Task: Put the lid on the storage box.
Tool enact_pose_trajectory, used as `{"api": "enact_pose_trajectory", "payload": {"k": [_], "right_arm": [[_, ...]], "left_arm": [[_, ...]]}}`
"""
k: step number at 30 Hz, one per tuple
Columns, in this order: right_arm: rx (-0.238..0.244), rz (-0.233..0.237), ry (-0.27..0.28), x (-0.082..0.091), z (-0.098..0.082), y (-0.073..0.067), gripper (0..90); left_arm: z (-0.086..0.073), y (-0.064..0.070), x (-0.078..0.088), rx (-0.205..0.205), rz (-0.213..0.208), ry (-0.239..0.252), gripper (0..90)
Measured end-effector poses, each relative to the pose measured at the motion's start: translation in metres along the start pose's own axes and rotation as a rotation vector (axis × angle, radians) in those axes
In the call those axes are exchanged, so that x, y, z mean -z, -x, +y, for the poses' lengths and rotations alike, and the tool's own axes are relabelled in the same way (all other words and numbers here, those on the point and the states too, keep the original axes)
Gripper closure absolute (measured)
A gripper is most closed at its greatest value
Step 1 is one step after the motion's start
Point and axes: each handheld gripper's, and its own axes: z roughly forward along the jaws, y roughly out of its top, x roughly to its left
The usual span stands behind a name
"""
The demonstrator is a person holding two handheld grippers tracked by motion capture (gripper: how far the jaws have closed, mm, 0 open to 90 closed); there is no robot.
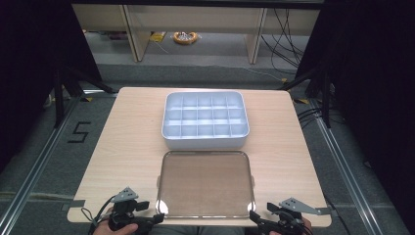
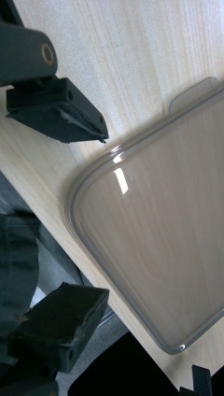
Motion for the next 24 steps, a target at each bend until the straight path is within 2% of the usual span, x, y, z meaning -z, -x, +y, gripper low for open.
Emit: {"api": "enact_pose_trajectory", "payload": {"k": [1, 2, 3, 5, 6, 7, 8, 9, 10, 11, 12, 13, 14, 15, 16, 17, 18, 19, 20, 21, 22, 23, 24], "right_arm": [[0.019, 0.004, 0.005, -0.002, 0.001, 0.002, 22.3], [-0.001, 0.009, -0.007, -0.002, 0.002, 0.0, 22.2], [0.019, 0.02, 0.005, -0.004, 0.003, 0.002, 22.1], [-0.023, 0.068, 0.019, -0.007, 0.003, 0.0, 21.7], [-0.01, 0.066, 0.025, -0.008, 0.004, 0.001, 21.8], [-0.013, 0.082, 0.017, -0.01, 0.004, 0.001, 22.1], [-0.048, 0.053, -0.014, -0.009, 0.005, -0.002, 22.4], [-0.024, 0.057, 0.003, -0.012, 0.005, 0.001, 22.5], [-0.048, 0.058, -0.013, -0.013, 0.006, 0.0, 22.7], [0.001, 0.051, -0.005, -0.015, 0.007, 0.004, 23.1], [-0.018, 0.071, 0.0, -0.016, 0.008, 0.003, 23.3], [-0.019, 0.04, -0.015, -0.017, 0.009, 0.002, 23.4], [0.009, 0.032, -0.012, -0.018, 0.01, 0.005, 23.6], [-0.037, 0.045, -0.017, -0.02, 0.011, 0.002, 24.1], [-0.007, 0.038, -0.014, -0.022, 0.013, 0.005, 24.4], [-0.005, 0.032, -0.011, -0.025, 0.014, 0.007, 24.4], [-0.051, 0.028, -0.041, -0.025, 0.016, 0.004, 24.5], [-0.01, 0.022, -0.023, -0.028, 0.017, 0.008, 24.7], [-0.022, 0.037, -0.034, -0.03, 0.018, 0.008, 24.9], [-0.063, 0.035, -0.044, -0.031, 0.018, 0.005, 25.1], [-0.017, 0.029, -0.038, -0.032, 0.02, 0.009, 25.1], [-0.023, 0.017, -0.037, -0.034, 0.02, 0.01, 25.2], [-0.026, 0.021, -0.032, -0.036, 0.021, 0.011, 25.3]], "left_arm": [[0.0, 0.0, 0.0, -0.004, 0.003, -0.007, 18.3], [0.001, 0.0, -0.001, -0.005, 0.002, -0.006, 17.8], [0.001, 0.0, -0.002, -0.003, 0.006, -0.003, 17.3], [0.001, 0.0, -0.004, -0.001, 0.013, -0.002, 16.6], [0.002, -0.001, -0.004, -0.01, 0.023, -0.016, 16.1], [0.003, 0.0, -0.005, 0.011, 0.026, -0.004, 15.7], [0.004, 0.0, -0.006, 0.01, 0.024, -0.004, 15.7], [0.004, 0.0, -0.008, 0.019, 0.021, 0.004, 15.7], [0.006, 0.0, -0.008, 0.012, 0.021, -0.002, 15.7], [0.006, 0.001, -0.01, 0.021, 0.025, 0.011, 15.7], [0.007, 0.0, -0.009, -0.006, 0.028, -0.009, 15.8], [0.008, 0.002, -0.012, 0.012, 0.036, 0.009, 16.3], [0.009, 0.001, -0.013, -0.001, 0.035, -0.004, 17.2], [0.009, 0.0, -0.015, 0.004, 0.028, -0.005, 18.5], [0.011, -0.001, -0.016, 0.001, 0.019, -0.011, 20.0], [0.012, -0.003, -0.018, 0.0, 0.014, -0.014, 20.3], [0.014, -0.004, -0.019, 0.003, 0.02, -0.017, 20.5], [0.015, -0.005, -0.021, 0.003, 0.029, -0.013, 20.9], [0.017, -0.008, -0.02, -0.012, 0.029, -0.025, 21.0], [0.018, -0.009, -0.022, 0.012, 0.026, -0.008, 20.9], [0.02, -0.013, -0.021, -0.013, 0.025, -0.03, 20.9], [0.021, -0.013, -0.024, 0.012, 0.023, -0.007, 21.1], [0.023, -0.015, -0.024, 0.007, 0.027, -0.017, 22.0]]}}
